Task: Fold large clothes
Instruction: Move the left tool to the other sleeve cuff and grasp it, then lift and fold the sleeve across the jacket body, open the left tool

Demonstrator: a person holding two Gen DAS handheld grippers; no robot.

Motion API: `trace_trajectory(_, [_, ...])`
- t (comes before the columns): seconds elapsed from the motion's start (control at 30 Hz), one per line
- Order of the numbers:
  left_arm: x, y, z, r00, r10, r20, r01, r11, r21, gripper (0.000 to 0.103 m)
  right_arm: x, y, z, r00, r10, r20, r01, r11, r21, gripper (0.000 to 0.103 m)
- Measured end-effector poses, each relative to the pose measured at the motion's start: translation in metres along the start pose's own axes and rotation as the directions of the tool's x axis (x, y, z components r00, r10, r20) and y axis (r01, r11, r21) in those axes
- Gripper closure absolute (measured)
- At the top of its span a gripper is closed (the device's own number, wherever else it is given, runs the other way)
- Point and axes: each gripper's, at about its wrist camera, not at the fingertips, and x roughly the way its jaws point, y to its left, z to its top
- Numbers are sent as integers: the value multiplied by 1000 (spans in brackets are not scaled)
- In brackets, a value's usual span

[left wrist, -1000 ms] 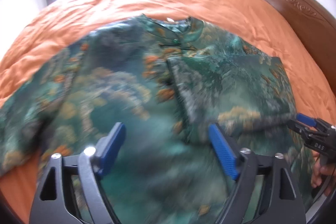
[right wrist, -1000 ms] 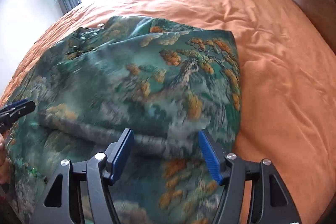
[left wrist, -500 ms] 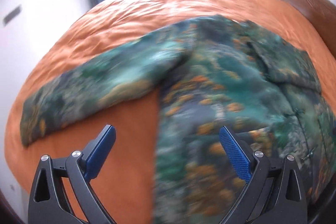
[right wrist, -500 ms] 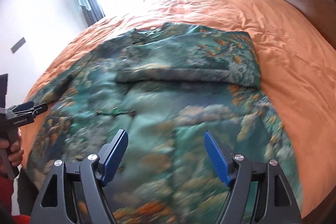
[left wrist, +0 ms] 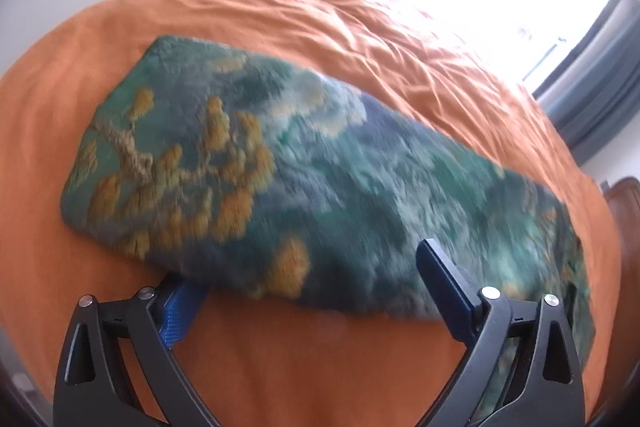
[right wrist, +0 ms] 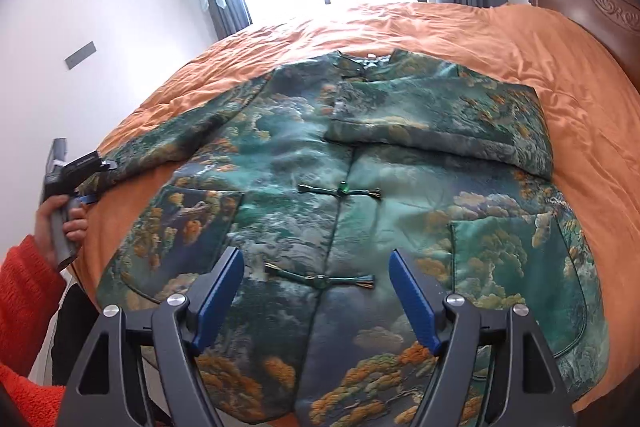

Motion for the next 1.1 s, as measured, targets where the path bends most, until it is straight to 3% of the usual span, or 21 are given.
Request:
trace_trajectory(0.03, [0, -2, 3, 1000, 11, 18, -11, 1000, 2, 25, -2, 4, 0, 1000, 3, 2, -3, 1000, -7, 26])
trace_trajectory(0.13, [2, -14, 12, 997, 62, 41, -64, 997, 48, 83, -6, 10, -4, 1000, 19, 1, -19, 1000, -20, 26])
trace_trajectory(0.23, [-11, -37, 21, 989, 105, 105, -118, 985, 123, 90, -8, 11, -9, 1000, 31, -6, -31, 999, -11, 26])
trace_trajectory(0.33, [-41, -80, 24, 972, 113, 205, -167, 950, 265, 91, -10, 6, -15, 999, 40, -9, -40, 999, 9, 26])
trace_trajectory(0.4, [-65, -122, 20, 958, 81, 275, -188, 902, 390, 91, -11, 0, -18, 999, 43, -5, -42, 999, 32, 26])
trace_trajectory(0.47, [-85, -166, 10, 944, 30, 329, -204, 837, 508, 91, -11, -6, -19, 999, 44, 1, -44, 997, 57, 26])
trace_trajectory(0.57, [-109, -237, -20, 928, -77, 364, -203, 715, 669, 91, -11, -16, -20, 999, 40, 12, -41, 995, 96, 26])
trace_trajectory(0.67, [-114, -291, -54, 935, -169, 310, -143, 622, 770, 91, -13, -26, -21, 999, 29, 17, -31, 991, 133, 26])
trace_trajectory(0.77, [-103, -330, -92, 946, -212, 246, -97, 539, 837, 91, -18, -36, -22, 1000, 14, 24, -17, 988, 152, 26])
trace_trajectory(1.0, [-49, -363, -182, 983, -167, 81, -9, 392, 920, 90, -33, -64, -25, 998, -39, 41, 31, 980, 196, 26])
trace_trajectory(1.1, [-38, -364, -212, 989, -139, 45, 5, 339, 941, 76, -34, -78, -23, 997, -66, 42, 56, 974, 219, 26])
